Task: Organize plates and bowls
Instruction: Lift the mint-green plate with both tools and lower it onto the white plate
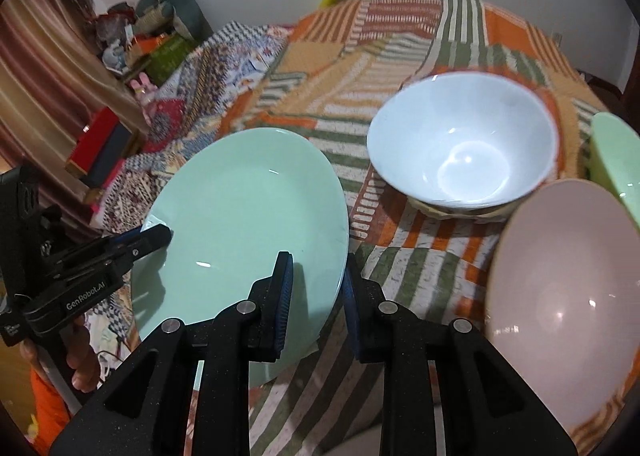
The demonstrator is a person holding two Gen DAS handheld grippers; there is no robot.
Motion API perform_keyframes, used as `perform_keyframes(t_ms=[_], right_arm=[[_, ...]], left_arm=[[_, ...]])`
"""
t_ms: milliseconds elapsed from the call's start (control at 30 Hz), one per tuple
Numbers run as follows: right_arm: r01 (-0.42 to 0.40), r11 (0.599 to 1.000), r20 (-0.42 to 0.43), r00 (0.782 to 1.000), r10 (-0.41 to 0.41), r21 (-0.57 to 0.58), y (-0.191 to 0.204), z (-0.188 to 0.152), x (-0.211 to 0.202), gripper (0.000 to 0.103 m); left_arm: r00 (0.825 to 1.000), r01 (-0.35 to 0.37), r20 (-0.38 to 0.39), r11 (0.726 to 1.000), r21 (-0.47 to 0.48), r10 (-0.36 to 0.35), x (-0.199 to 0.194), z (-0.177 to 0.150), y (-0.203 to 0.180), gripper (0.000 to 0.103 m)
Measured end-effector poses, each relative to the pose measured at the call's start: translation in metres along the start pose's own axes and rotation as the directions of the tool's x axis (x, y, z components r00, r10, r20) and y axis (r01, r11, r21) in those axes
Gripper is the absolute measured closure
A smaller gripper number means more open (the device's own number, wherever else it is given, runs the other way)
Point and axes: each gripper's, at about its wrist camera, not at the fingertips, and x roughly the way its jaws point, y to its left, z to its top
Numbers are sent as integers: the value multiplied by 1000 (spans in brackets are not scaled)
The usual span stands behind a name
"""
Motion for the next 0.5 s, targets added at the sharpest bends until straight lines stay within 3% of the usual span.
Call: perform_keyframes(t_ms=[500], right_arm=[[-12,1000,156,988,11,3,-1,-29,-86,81]], left_arm=[[994,30,107,997,72,-37,-86,-23,-51,81]])
